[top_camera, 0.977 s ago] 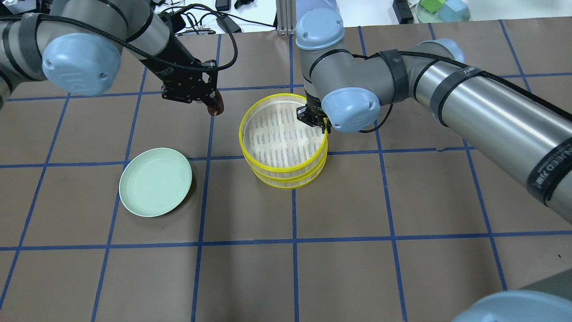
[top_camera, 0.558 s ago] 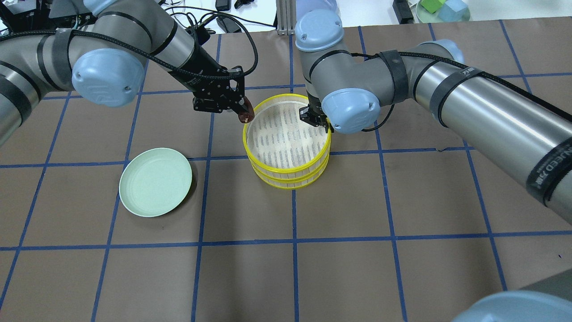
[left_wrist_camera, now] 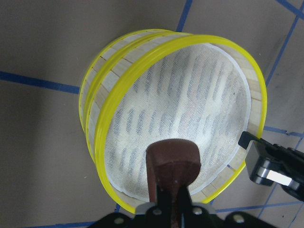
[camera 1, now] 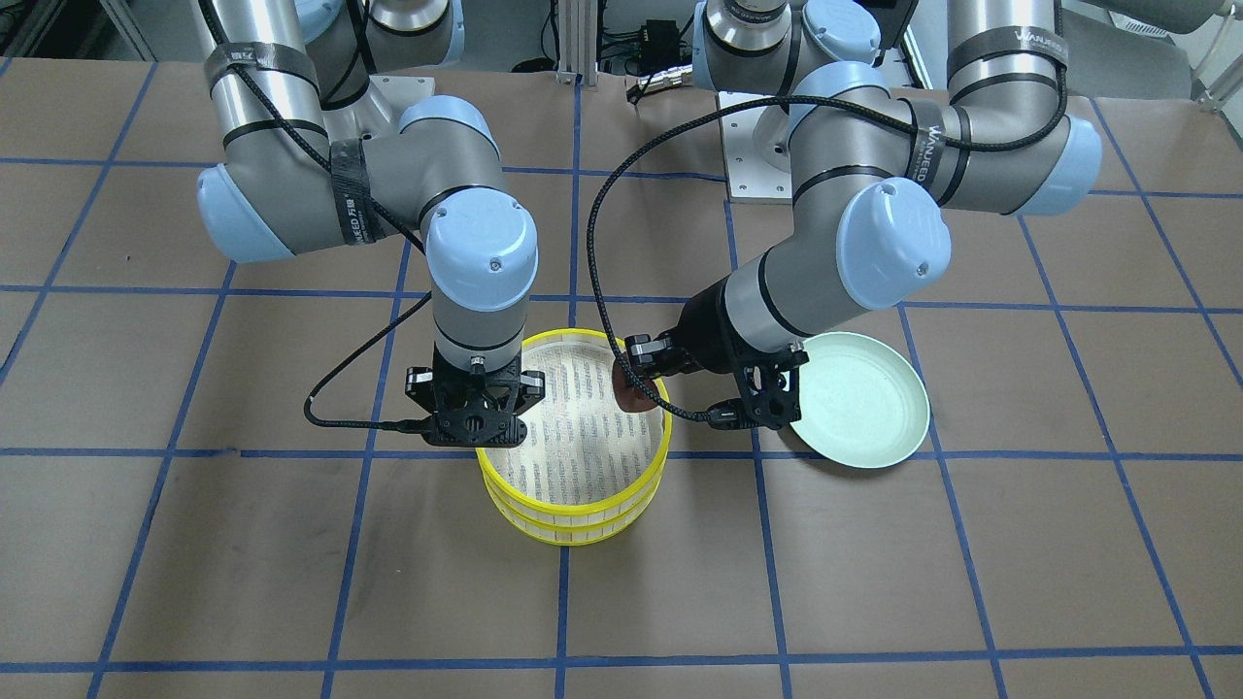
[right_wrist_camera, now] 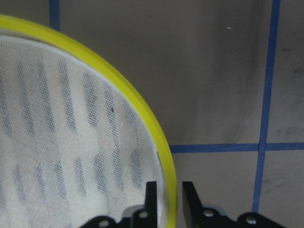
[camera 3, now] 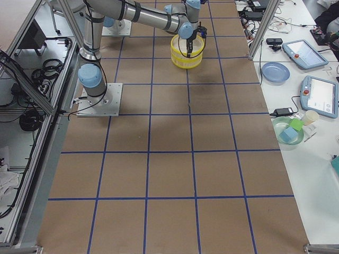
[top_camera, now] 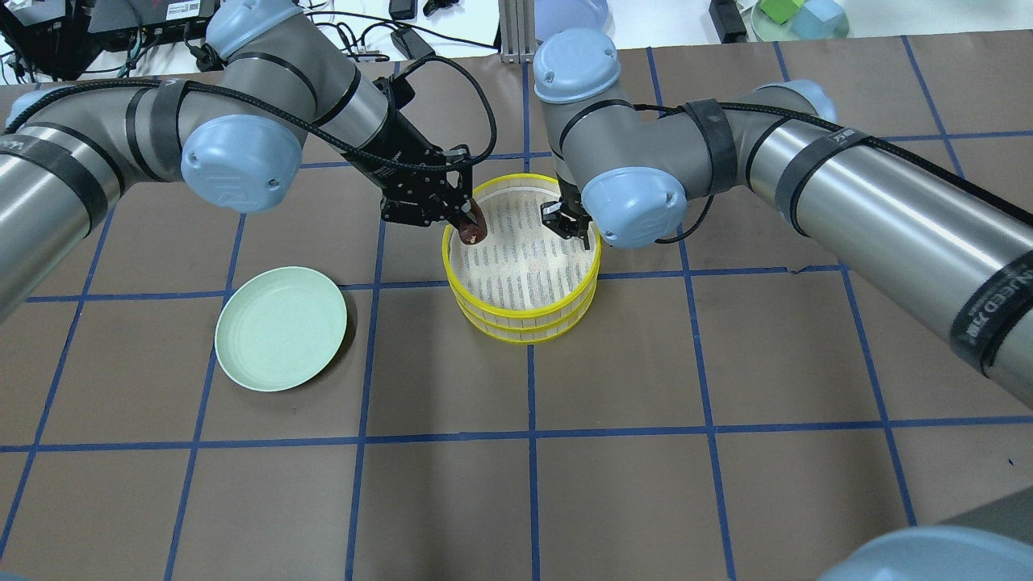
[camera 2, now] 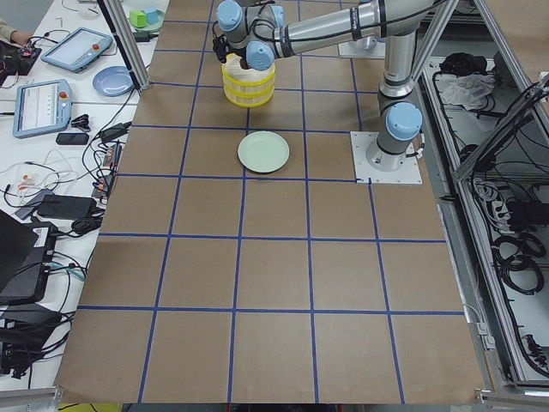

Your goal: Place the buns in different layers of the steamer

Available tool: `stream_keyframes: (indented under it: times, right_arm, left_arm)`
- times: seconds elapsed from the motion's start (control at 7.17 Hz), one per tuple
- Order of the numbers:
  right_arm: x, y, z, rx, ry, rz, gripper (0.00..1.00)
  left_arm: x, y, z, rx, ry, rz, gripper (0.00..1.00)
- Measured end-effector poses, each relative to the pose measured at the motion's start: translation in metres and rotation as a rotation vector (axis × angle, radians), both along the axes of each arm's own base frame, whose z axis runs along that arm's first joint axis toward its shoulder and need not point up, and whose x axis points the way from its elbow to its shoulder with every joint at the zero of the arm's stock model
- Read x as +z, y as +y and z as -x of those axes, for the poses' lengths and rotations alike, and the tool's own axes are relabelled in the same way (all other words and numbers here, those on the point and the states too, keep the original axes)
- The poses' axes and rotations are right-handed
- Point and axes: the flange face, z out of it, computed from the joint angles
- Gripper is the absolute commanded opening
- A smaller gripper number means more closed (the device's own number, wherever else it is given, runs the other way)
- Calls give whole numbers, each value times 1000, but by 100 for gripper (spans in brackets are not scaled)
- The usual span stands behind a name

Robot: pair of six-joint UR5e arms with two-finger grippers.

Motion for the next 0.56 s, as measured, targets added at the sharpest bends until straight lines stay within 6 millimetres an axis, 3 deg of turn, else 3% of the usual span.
stream_keyframes:
  times: [0.14,0.28,0.56]
  right_arm:
    - [33,5,5,-2,-20,50,100]
    - [83,18,16,-11,-43,111,100]
    - [167,48,51,-61,-110,160,100]
  left_arm:
    - [-1,1,6,3,-2,0,100]
    - [1,0,9,21,-4,3,100]
    - [6,-2,10,40,-6,10,100]
